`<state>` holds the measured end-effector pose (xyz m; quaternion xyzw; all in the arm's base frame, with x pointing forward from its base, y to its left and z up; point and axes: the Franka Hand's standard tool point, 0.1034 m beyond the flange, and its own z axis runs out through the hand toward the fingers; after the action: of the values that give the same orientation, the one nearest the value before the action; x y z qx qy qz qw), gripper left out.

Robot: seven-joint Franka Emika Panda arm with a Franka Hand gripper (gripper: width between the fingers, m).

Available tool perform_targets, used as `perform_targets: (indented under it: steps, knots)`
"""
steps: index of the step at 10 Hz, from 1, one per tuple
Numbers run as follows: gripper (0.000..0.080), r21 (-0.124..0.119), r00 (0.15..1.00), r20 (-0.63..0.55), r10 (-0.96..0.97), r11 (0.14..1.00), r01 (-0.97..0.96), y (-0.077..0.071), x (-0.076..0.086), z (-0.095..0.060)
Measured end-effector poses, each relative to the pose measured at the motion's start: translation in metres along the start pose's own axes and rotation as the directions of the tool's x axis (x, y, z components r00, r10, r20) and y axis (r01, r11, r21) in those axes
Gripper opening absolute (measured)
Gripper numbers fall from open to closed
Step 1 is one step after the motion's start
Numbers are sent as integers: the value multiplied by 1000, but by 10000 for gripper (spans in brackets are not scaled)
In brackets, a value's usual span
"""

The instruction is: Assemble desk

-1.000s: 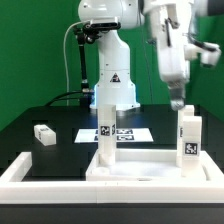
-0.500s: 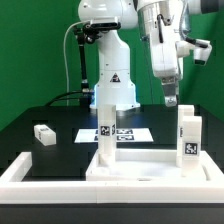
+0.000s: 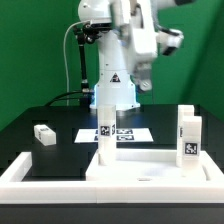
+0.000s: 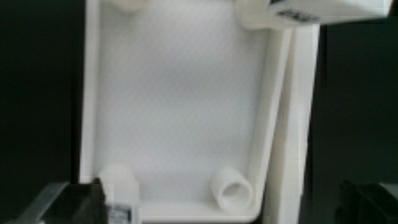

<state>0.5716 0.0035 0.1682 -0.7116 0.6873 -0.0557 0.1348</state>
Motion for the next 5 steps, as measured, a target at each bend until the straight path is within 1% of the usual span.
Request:
perform_targets:
  steps: [1, 2, 3, 5]
  knots:
    - [649, 5, 991, 1, -136, 991, 136, 7, 16, -9]
    - [649, 4, 980, -1, -197, 980, 197, 10, 20, -9]
    - [649, 1, 968, -1, -252, 968, 252, 10, 18, -8]
    - [649, 0, 911, -2, -412, 911, 412, 10, 19, -8]
